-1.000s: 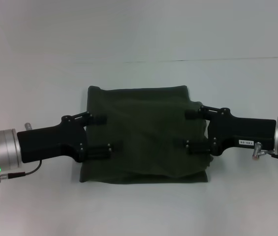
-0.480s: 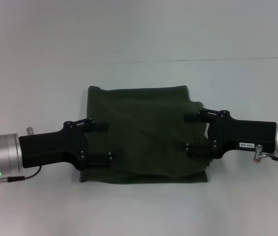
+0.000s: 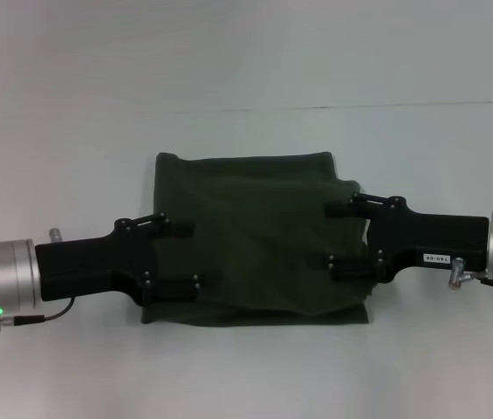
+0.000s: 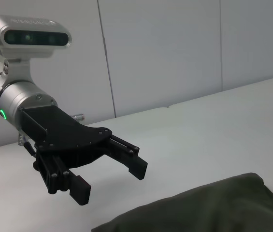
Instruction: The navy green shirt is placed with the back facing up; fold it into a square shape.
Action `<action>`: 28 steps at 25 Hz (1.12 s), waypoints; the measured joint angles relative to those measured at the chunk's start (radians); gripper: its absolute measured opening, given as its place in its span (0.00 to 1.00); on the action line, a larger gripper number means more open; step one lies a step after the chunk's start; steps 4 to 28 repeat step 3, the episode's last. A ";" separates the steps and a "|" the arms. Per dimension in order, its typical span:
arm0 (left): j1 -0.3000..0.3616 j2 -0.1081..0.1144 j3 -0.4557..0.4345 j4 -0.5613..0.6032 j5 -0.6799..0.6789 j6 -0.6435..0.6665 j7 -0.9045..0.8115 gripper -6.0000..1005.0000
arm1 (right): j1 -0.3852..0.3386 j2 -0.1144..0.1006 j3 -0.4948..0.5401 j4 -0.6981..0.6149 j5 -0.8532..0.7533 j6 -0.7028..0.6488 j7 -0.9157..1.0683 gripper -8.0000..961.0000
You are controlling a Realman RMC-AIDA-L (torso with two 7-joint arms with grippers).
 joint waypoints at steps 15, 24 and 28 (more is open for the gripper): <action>0.000 0.000 0.000 -0.001 0.004 0.000 0.000 0.90 | 0.001 0.001 -0.002 0.000 0.000 0.000 0.000 0.95; 0.000 0.000 0.000 -0.001 0.004 0.000 0.000 0.90 | 0.001 0.001 -0.002 0.000 0.000 0.000 0.000 0.95; 0.000 0.000 0.000 -0.001 0.004 0.000 0.000 0.90 | 0.001 0.001 -0.002 0.000 0.000 0.000 0.000 0.95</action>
